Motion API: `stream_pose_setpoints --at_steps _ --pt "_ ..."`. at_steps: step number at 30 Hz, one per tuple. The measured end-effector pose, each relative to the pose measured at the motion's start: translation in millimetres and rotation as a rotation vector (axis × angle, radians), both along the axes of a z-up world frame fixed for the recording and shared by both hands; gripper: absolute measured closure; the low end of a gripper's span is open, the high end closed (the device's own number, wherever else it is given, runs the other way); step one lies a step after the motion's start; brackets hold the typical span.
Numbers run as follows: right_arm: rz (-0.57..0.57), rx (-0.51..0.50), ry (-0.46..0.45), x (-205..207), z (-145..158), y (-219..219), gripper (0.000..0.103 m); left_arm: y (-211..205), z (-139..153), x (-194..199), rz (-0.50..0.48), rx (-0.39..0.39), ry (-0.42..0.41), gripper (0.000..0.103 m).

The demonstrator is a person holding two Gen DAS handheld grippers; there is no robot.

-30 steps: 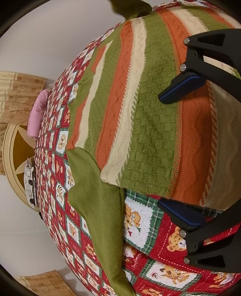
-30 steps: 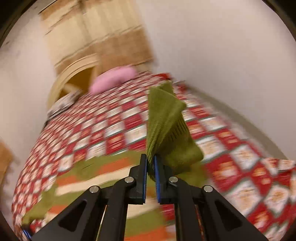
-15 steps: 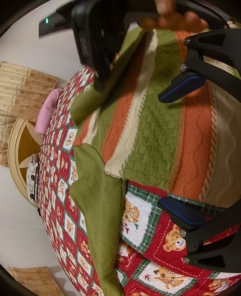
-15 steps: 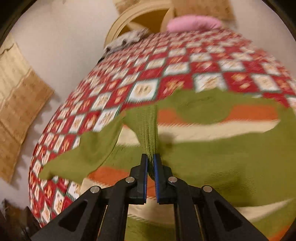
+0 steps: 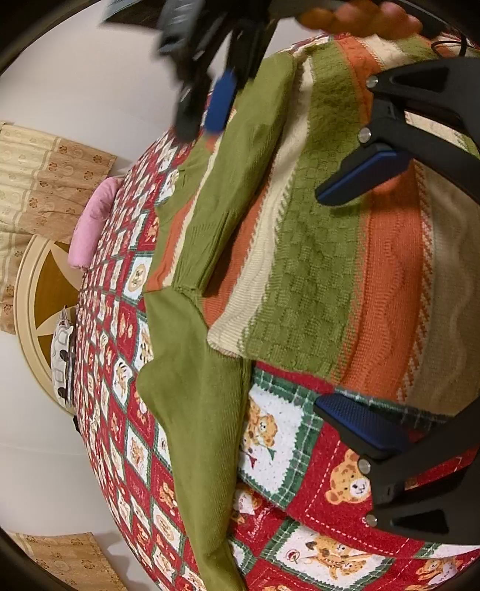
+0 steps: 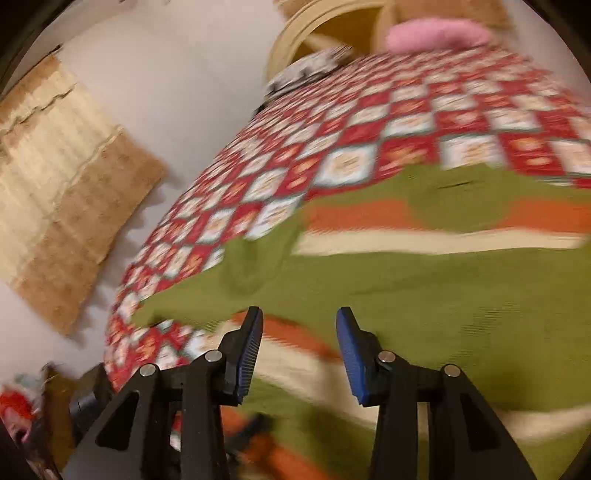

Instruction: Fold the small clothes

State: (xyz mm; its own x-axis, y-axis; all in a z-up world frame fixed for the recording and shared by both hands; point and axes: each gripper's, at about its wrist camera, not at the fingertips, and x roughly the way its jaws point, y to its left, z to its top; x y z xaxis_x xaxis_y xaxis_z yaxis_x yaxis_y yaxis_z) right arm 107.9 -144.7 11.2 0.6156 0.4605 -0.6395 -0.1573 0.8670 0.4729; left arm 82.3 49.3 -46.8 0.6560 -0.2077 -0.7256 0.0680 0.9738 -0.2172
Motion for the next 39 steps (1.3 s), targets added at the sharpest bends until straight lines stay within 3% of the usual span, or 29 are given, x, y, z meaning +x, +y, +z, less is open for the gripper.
stream_pose_setpoints --at_steps 4,6,8,9,10,11,14,19,23,26,28,29,33,36,39 --pt "-0.23 -0.065 -0.003 -32 4 -82 0.062 0 0 0 0.0 0.002 0.0 0.0" --pt "-0.314 -0.078 0.045 -44 -7 -118 0.063 -1 0 -1 0.001 0.007 0.001 0.0" --pt "-0.345 -0.107 0.12 -52 -27 -143 0.071 -1 0 -1 0.001 0.015 0.003 0.0" --pt "-0.355 -0.115 0.153 -55 -37 -152 0.082 -2 0 -1 0.001 0.017 0.003 0.0" --pt "-0.361 -0.098 0.158 -59 -44 -160 0.095 -2 0 -1 0.001 0.019 0.003 0.0" --pt "-0.371 -0.051 0.133 -65 -50 -168 0.096 -2 0 -1 0.001 0.02 0.005 0.0" --pt "-0.416 0.021 0.071 -77 -60 -175 0.096 -3 0 -1 0.001 0.029 0.009 0.0" --pt "-0.418 -0.15 0.036 -72 -53 -150 0.092 -5 0 0 -0.019 0.057 0.024 0.0" --pt "-0.414 -0.211 0.026 -77 -48 -145 0.091 11 7 -10 -0.023 0.027 0.025 0.0" --pt "-0.416 -0.214 -0.017 -92 -32 -152 0.079 31 16 -16 0.025 0.021 0.026 0.0" --pt "-0.458 -0.204 -0.07 -111 -20 -162 0.054 37 27 -16 0.024 0.026 0.007 0.0" --pt "-0.486 -0.211 -0.091 -119 -13 -169 0.051 37 35 -13 0.022 0.045 -0.009 0.0" --pt "-0.488 -0.354 -0.054 -129 -4 -182 0.052 15 51 9 -0.014 0.105 -0.056 0.0" --pt "-0.412 -0.487 -0.018 -123 -12 -175 0.072 -17 53 31 -0.042 0.162 -0.08 0.0" --pt "-0.315 -0.567 -0.016 -109 -22 -160 0.073 -46 44 58 -0.034 0.23 -0.082 0.0"
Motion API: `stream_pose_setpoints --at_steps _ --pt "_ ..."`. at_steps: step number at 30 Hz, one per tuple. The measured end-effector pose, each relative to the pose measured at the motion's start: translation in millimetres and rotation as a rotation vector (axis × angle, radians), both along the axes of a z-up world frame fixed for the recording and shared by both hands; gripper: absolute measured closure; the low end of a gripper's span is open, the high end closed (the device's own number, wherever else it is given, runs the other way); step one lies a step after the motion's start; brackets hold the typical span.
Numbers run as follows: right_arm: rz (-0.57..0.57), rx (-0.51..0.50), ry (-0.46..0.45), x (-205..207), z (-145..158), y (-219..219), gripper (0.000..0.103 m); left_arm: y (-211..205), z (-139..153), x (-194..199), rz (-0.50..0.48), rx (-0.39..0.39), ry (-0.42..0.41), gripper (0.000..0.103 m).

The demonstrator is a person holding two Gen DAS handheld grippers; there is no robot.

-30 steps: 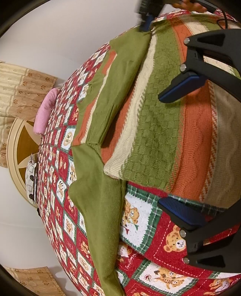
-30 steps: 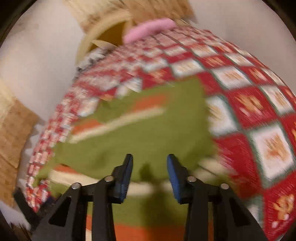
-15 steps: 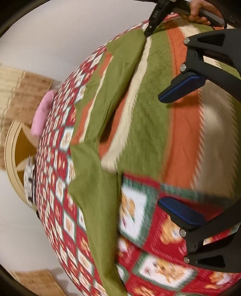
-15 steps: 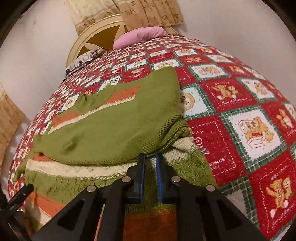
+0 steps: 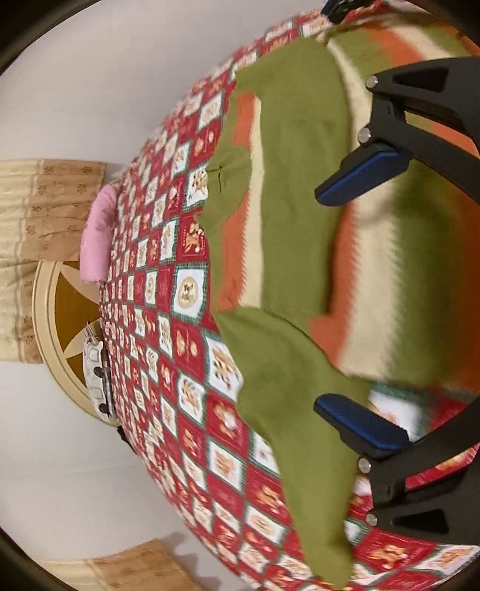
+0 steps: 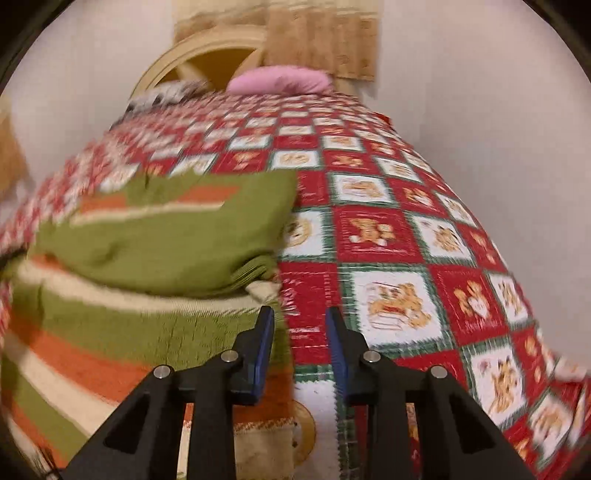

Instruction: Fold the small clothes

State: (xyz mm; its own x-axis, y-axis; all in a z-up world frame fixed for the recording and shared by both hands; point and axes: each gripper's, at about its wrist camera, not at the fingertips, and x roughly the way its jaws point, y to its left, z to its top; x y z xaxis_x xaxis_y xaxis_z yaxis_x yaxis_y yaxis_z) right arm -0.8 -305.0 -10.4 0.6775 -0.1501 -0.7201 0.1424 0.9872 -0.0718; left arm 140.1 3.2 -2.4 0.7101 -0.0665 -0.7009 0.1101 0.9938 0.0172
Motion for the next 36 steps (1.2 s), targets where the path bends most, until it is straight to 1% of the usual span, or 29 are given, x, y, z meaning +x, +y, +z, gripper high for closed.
stream_pose_setpoints --at_steps 3,4,6,7,8,11,12,14,17,19,21,24,26,28,29,31,32,33,35,36 --pt "0.067 -0.002 0.035 19 -11 9 0.073 -17 -16 26 0.039 0.074 0.038 0.0" --pt "0.077 -0.026 0.058 28 -16 14 0.073 -19 -24 35 0.058 0.084 0.062 0.0" --pt "0.058 -0.124 0.072 45 -23 19 0.073 -20 -36 46 0.078 0.085 0.104 0.0" --pt "0.045 -0.127 0.071 52 -23 17 0.081 -20 -42 50 0.08 0.087 0.131 0.0" --pt "0.012 -0.109 0.076 56 -22 11 0.088 -21 -46 53 0.079 0.078 0.144 0.0" --pt "-0.1 0.088 0.055 51 -18 -23 0.09 -15 -47 52 0.076 0.028 0.15 0.0" --pt "-0.135 0.156 0.055 45 -22 -35 0.09 -15 -47 52 0.074 0.02 0.149 0.0" --pt "-0.166 0.252 0.038 30 -29 -50 0.091 -16 -48 50 0.073 0.021 0.141 0.0" --pt "-0.173 0.33 0.02 16 -29 -59 0.091 -20 -48 50 0.074 0.03 0.139 0.0" --pt "-0.177 0.353 0.028 11 -25 -62 0.091 -20 -49 49 0.074 0.021 0.14 0.0" --pt "-0.197 0.337 0.015 3 -14 -60 0.091 -20 -49 52 0.074 0.016 0.138 0.0" --pt "-0.171 0.267 -0.069 0 11 -46 0.091 -21 -48 51 0.076 0.023 0.135 0.0" --pt "-0.104 0.225 -0.109 13 27 -26 0.091 -20 -48 51 0.077 0.023 0.134 0.0" --pt "-0.06 0.191 -0.102 31 30 -8 0.091 -21 -48 50 0.076 0.021 0.134 0.0" --pt "-0.029 0.177 -0.071 48 25 3 0.091 -20 -48 50 0.076 0.023 0.134 0.0" --pt "-0.018 0.153 -0.001 70 10 12 0.091 -20 -48 51 0.075 0.02 0.134 0.0" --pt "-0.043 0.128 0.051 81 -5 12 0.091 -20 -48 51 0.075 0.02 0.134 0.0" --pt "-0.076 0.121 0.101 88 -24 7 0.096 -20 -48 51 0.074 0.017 0.134 0.0" --pt "-0.08 0.161 0.048 83 -29 -1 0.099 -20 -49 51 0.072 0.013 0.133 0.0" --pt "-0.093 0.173 0.045 81 -28 -4 0.101 -20 -49 51 0.072 0.015 0.133 0.0"
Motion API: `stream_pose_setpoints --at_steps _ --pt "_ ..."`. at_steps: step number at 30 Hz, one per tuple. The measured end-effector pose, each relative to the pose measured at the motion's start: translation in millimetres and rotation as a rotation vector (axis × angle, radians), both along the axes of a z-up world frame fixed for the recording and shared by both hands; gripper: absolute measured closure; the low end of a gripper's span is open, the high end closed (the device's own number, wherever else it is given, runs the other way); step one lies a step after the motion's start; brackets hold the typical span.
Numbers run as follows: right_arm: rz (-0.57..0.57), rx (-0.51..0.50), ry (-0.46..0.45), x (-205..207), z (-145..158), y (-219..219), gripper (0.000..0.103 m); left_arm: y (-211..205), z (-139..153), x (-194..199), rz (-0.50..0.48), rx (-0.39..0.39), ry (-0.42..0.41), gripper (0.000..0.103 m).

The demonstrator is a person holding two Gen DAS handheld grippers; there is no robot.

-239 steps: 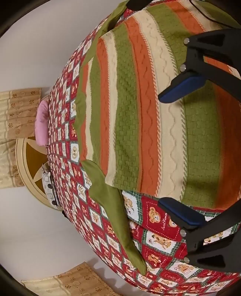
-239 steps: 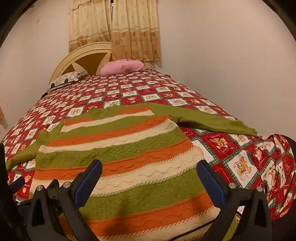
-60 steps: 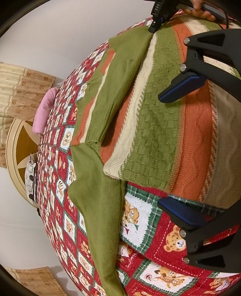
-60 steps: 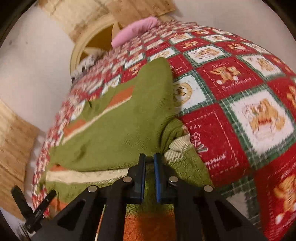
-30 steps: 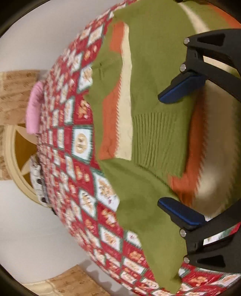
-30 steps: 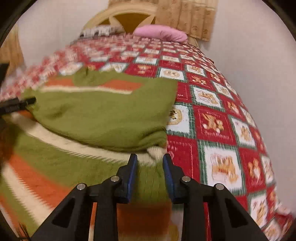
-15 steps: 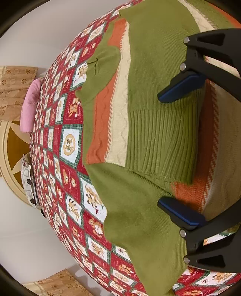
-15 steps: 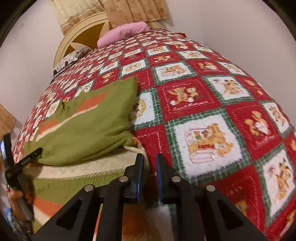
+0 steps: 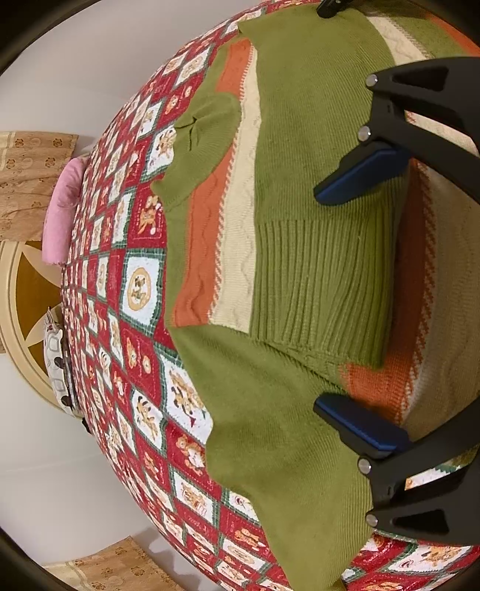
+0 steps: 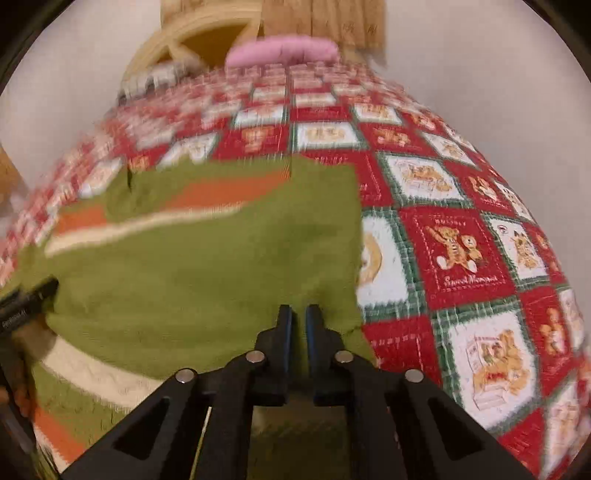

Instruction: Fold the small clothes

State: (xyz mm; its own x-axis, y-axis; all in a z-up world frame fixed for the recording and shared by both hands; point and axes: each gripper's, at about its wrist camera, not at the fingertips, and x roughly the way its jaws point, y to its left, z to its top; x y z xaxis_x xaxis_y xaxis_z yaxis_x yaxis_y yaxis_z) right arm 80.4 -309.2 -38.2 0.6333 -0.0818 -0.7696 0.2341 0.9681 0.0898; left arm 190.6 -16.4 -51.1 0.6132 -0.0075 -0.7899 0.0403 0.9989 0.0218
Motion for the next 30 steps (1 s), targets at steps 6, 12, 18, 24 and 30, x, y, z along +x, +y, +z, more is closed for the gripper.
stream_pose_setpoints --at_steps 6,12,18,24,30 --pt "0.007 -0.046 -0.075 -27 25 36 0.097 6 3 -4 -0.022 -0.033 0.009 0.0" --pt "0.093 0.039 -0.128 -66 27 81 0.08 58 29 -52 -0.01 -0.115 -0.037 0.0" --pt "0.134 0.05 -0.111 -75 5 103 0.055 190 39 -88 0.281 -0.135 -0.112 0.001" --pt "0.128 0.058 -0.113 -77 2 101 0.055 322 39 -95 0.604 -0.211 -0.143 0.019" --pt "0.122 0.053 -0.103 -75 0 100 0.055 383 12 -96 0.745 -0.371 -0.104 0.026"
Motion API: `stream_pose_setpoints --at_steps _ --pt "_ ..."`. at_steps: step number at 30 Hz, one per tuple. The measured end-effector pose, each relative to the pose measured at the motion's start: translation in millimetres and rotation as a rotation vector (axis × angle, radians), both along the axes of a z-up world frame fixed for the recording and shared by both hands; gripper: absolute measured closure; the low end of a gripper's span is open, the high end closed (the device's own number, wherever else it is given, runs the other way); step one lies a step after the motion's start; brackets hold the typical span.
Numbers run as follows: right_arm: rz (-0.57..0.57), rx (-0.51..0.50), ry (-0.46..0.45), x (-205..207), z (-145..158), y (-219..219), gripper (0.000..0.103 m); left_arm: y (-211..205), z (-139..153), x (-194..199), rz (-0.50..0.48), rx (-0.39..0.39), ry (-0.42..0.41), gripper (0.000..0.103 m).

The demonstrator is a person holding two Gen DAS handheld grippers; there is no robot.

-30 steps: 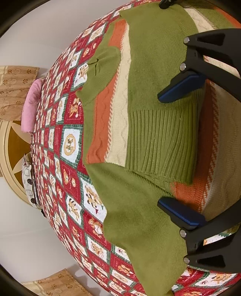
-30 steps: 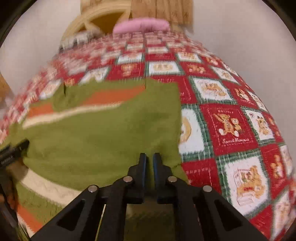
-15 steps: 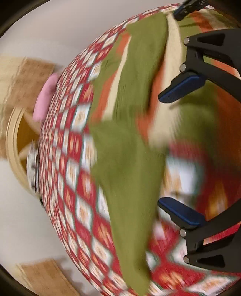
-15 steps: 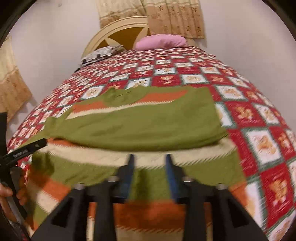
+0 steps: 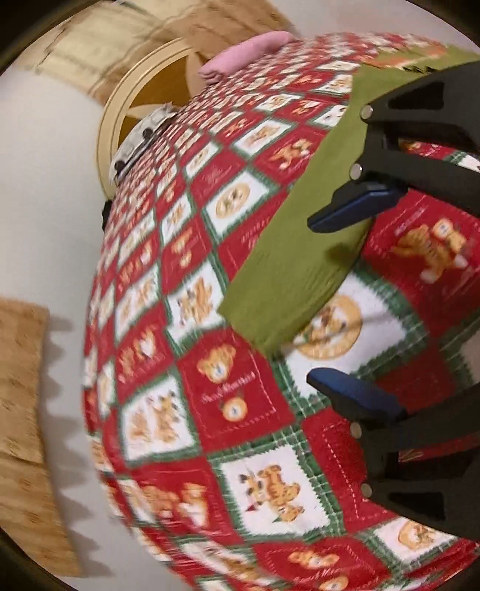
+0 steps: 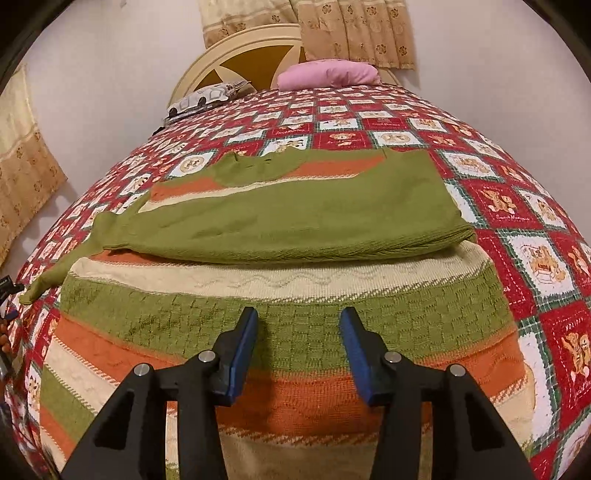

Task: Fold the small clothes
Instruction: 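Grasp the other green sleeve cuff with the left tool and fold it across the back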

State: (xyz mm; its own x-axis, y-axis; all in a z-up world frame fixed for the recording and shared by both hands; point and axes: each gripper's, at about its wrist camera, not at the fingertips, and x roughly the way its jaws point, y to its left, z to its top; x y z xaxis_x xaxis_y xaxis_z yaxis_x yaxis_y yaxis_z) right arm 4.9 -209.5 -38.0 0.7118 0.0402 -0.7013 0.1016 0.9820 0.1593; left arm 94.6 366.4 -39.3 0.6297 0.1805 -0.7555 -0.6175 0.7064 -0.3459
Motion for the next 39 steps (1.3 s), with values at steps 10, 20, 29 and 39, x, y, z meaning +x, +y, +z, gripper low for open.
stream_pose_setpoints --at_steps 10,20,29,39 --pt "-0.003 -0.031 0.015 2 -2 3 0.055 3 -7 10 -0.025 -0.022 -0.082 0.039" --pt "-0.004 -0.041 0.016 1 -2 4 0.055 -19 24 52 -0.132 0.039 -0.096 0.096" --pt "-0.009 -0.026 0.01 1 -2 1 0.055 -179 143 76 -0.488 0.238 -0.3 0.096" --pt "-0.01 0.015 -0.002 0 -2 -5 0.055 -406 94 67 -0.925 0.278 -0.267 0.096"
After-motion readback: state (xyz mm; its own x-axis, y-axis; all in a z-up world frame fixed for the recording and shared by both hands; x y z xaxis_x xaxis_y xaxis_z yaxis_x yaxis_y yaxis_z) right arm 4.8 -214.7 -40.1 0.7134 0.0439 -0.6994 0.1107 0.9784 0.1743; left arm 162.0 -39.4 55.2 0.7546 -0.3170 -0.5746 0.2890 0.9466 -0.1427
